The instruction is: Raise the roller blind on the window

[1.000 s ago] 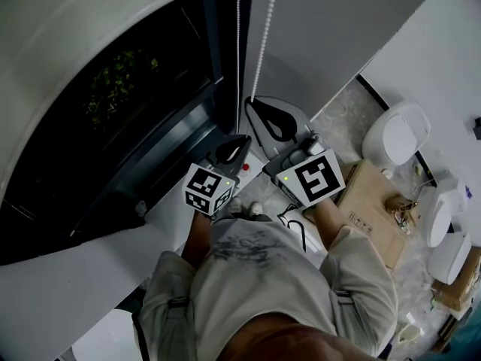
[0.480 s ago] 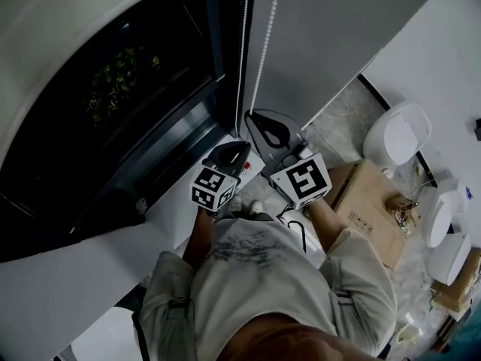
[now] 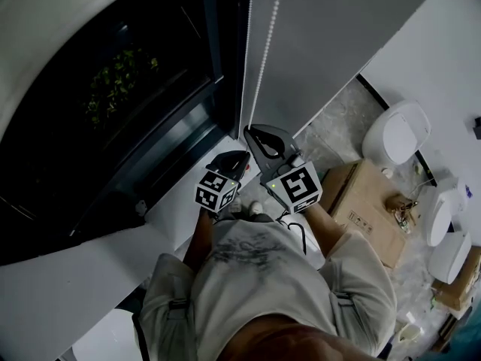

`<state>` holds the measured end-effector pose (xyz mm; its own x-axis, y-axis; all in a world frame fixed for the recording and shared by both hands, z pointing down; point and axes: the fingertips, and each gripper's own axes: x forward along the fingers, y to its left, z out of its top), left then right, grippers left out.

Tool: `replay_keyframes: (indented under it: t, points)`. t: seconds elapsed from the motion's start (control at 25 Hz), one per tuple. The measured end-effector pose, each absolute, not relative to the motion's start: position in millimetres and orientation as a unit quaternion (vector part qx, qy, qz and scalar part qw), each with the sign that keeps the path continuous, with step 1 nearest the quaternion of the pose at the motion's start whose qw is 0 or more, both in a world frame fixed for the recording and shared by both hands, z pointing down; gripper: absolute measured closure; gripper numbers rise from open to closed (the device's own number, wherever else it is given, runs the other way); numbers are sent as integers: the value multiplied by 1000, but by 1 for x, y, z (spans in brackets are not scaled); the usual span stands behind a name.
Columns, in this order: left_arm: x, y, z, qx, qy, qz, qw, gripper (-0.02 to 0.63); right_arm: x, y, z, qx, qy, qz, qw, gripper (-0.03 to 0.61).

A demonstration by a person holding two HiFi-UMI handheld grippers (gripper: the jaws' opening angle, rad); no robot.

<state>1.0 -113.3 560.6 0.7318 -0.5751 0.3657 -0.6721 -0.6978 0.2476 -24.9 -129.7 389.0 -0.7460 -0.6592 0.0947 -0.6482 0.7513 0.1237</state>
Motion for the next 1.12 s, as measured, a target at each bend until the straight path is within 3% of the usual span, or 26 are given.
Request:
replay_keyframes:
  t: [0.64, 0.88, 1.12]
  points:
    - [0, -103, 587, 906, -342, 161, 188, 600, -27, -120, 421, 334, -937, -29, 98, 568]
    - [-10, -102, 548, 915, -341, 131, 170, 552, -25, -123, 421, 334, -937, -30, 97, 568]
    - [-22, -113, 459, 927, -353, 56, 114, 540, -23, -126, 421, 333, -938, -30, 95, 568]
